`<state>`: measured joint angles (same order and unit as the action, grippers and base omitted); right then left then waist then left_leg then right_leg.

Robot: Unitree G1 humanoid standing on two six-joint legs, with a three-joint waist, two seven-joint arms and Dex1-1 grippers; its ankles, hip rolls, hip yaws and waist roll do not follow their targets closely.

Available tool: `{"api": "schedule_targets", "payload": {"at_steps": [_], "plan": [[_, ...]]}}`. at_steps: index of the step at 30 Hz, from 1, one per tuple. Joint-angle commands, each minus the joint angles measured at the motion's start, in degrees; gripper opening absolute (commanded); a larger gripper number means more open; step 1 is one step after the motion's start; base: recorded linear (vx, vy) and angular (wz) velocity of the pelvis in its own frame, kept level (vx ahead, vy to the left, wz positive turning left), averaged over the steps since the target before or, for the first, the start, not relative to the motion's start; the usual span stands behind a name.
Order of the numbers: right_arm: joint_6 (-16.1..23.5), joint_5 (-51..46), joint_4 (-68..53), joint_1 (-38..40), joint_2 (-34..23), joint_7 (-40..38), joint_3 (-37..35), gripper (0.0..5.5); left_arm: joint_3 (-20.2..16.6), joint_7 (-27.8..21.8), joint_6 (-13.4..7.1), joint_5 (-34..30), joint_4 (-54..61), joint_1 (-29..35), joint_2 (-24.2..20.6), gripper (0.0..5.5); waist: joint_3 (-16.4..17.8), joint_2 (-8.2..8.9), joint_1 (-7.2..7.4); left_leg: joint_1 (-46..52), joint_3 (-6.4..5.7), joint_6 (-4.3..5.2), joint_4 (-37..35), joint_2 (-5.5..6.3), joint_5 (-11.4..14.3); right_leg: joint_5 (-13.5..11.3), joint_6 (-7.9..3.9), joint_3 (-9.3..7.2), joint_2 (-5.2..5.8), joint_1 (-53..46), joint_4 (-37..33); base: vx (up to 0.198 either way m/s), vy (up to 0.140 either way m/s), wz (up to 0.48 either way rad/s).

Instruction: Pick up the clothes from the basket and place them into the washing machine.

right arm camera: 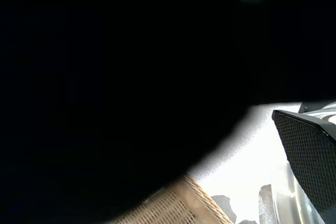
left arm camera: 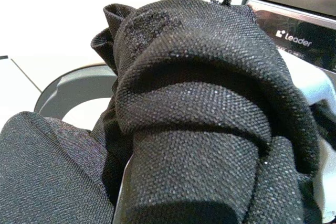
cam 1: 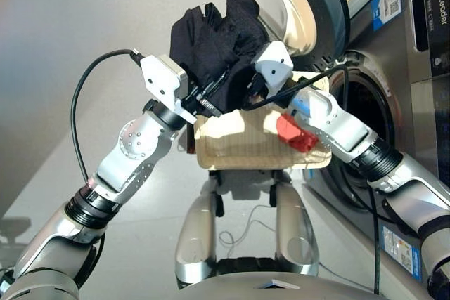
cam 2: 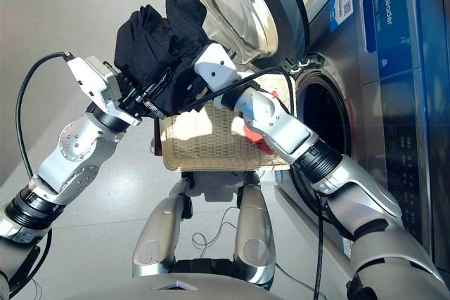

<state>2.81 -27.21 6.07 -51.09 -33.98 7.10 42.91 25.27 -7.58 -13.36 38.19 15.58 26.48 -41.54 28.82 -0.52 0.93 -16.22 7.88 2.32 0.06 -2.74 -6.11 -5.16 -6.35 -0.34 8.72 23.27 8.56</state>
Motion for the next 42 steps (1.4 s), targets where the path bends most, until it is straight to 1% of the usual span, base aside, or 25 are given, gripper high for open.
{"api": "schedule_targets", "payload": {"at_steps": [1, 7, 12, 13, 14, 15, 21, 28, 32, 36, 37, 39, 40, 41, 42], "plan": [[1.04, 3.59, -1.38, -3.90, 7.54, 4.46, 5.68, 5.50, 3.71, -2.62, -4.69, 0.97, 7.11, 4.32, 2.58, 0.00, -6.38, 2.21, -0.96, 0.39, 0.11, 2.53, -1.72, 3.00, -0.30, -3.29, -3.49, -0.78, 1.19, -0.79, -3.68, 0.000, 0.000, 0.000], [0.56, 2.82, -1.37, -7.03, 6.21, 7.85, 7.14, 5.50, 4.22, -4.47, -4.80, 1.12, 7.20, 4.49, 2.79, 0.00, -6.43, 2.48, -1.03, 0.36, -0.05, 2.48, -1.68, 2.95, -0.34, -3.29, -3.48, -0.82, 1.33, -0.63, -3.55, 0.000, 0.000, 0.000], [1.23, 1.79, -0.86, -7.70, 5.80, 7.66, 6.84, 5.50, 4.67, -4.99, -4.93, 1.05, 7.26, 4.80, 2.68, 0.00, -6.43, 2.43, -1.17, 0.28, -0.19, 2.45, -1.75, 2.94, -0.44, -3.28, -3.51, -0.74, 1.38, -0.55, -3.55, 0.000, 0.000, 0.000], [1.61, 1.70, -1.14, -7.70, 5.84, 7.49, 6.66, 4.90, 4.77, -5.00, -4.92, 1.00, 7.21, 4.94, 2.53, 0.00, -6.43, 2.38, -1.23, 0.22, -0.21, 2.43, -1.77, 2.95, -0.47, -3.23, -3.52, -0.71, 1.40, -0.51, -3.53, 0.000, 0.000, 0.000], [1.83, 1.49, -1.54, -7.47, 5.80, 7.28, 6.41, 2.59, 4.89, -4.99, -4.92, 1.04, 7.24, 4.99, 2.46, 0.00, -6.44, 2.35, -1.25, 0.22, -0.23, 2.42, -1.79, 2.97, -0.49, -3.18, -3.54, -0.71, 1.41, -0.51, -3.49, 0.000, 0.000, 0.000], [2.09, 1.13, -1.98, -7.20, 5.84, 7.00, 5.93, 0.00, 4.87, -4.90, -4.95, 0.99, 7.24, 5.05, 2.55, 0.00, -6.43, 2.30, -1.23, 0.22, -0.23, 2.41, -1.85, 2.97, -0.51, -3.16, -3.55, -0.72, 1.42, -0.49, -3.49, 0.000, 0.000, 0.000], [4.17, 0.94, -3.69, -4.74, 5.90, 4.58, 2.92, 0.00, 5.23, -4.03, -5.09, 0.11, 6.63, 5.12, 2.69, 0.00, -6.36, 1.92, -1.23, 0.24, -0.26, 2.38, -1.89, 2.99, -0.63, -3.13, -3.58, -0.89, 1.52, -0.53, -3.54, 0.000, 0.000, 0.000], [6.04, 2.20, -5.27, -2.47, 5.34, 3.04, 1.10, 0.00, 5.86, -3.65, -5.38, 0.11, 5.98, 5.16, 2.98, 0.00, -6.54, 1.70, -1.20, 0.07, -0.37, 2.29, -1.82, 3.09, -0.57, -3.09, -3.65, -1.13, 1.60, -0.55, -3.58, 0.000, 0.000, 0.000], [7.52, 3.57, -5.96, -0.36, 5.21, 1.18, -0.53, 0.00, 6.07, -2.94, -5.62, -0.59, 5.16, 5.06, 3.00, 0.00, -6.50, 1.26, -1.15, 0.02, -0.47, 2.26, -1.85, 3.14, -0.55, -2.99, -3.73, -1.16, 1.70, -0.64, -3.56, 0.000, 0.000, 0.000], [10.41, 5.79, -6.53, 2.98, 6.08, -2.17, -3.44, 0.00, 5.92, -1.95, -6.44, -1.00, 4.46, 4.57, 3.40, 0.00, -6.59, 0.62, -1.09, -0.01, -0.61, 2.17, -1.83, 3.31, -0.51, -2.90, -3.80, -1.21, 1.89, -0.63, -3.59, 0.000, 0.000, 0.000], [10.43, 5.84, -6.55, 3.06, 6.08, -2.19, -3.48, 0.00, 5.98, -1.93, -6.46, -1.01, 4.44, 4.58, 3.40, 0.67, -6.62, 0.63, -1.12, -0.01, -0.62, 2.17, -1.83, 3.31, -0.51, -2.90, -3.80, -1.23, 1.89, -0.63, -3.59, 0.000, 0.000, 0.000], [11.66, 6.75, -6.55, 4.59, 7.14, -3.51, -4.84, 0.00, 6.00, -1.50, -6.76, -1.22, 3.92, 4.45, 3.77, 0.73, -6.61, 0.21, -1.13, -0.08, -0.73, 2.16, -1.84, 3.36, -0.57, -2.77, -3.84, -1.32, 1.98, -0.64, -3.49, 0.000, 0.000, 0.000], [12.43, 6.81, -6.32, 5.91, 7.74, -4.68, -5.78, 0.00, 6.13, -1.48, -6.89, -1.21, 3.73, 4.37, 3.92, 1.25, -6.61, 0.08, -1.13, -0.09, -0.78, 2.14, -1.83, 3.39, -0.54, -2.73, -3.87, -1.38, 2.02, -0.62, -3.45, 0.000, 0.000, 0.000], [13.39, 7.34, -6.07, 6.62, 8.36, -5.32, -6.34, 0.00, 6.03, -1.38, -7.31, -1.24, 3.56, 4.08, 4.02, 2.26, -6.60, -0.13, -1.21, -0.07, -0.80, 2.12, -1.91, 3.35, -0.54, -2.70, -3.95, -1.49, 2.14, -0.61, -3.48, 0.000, 0.000, 0.000], [13.40, 7.36, -6.08, 6.66, 8.37, -5.34, -6.34, 0.00, 6.05, -1.39, -7.33, -1.24, 3.55, 4.06, 4.01, 5.20, -6.63, -0.12, -1.21, -0.08, -0.80, 2.12, -1.91, 3.35, -0.54, -2.70, -3.96, -1.49, 2.14, -0.61, -3.48, 0.000, 0.000, 0.000]]}}
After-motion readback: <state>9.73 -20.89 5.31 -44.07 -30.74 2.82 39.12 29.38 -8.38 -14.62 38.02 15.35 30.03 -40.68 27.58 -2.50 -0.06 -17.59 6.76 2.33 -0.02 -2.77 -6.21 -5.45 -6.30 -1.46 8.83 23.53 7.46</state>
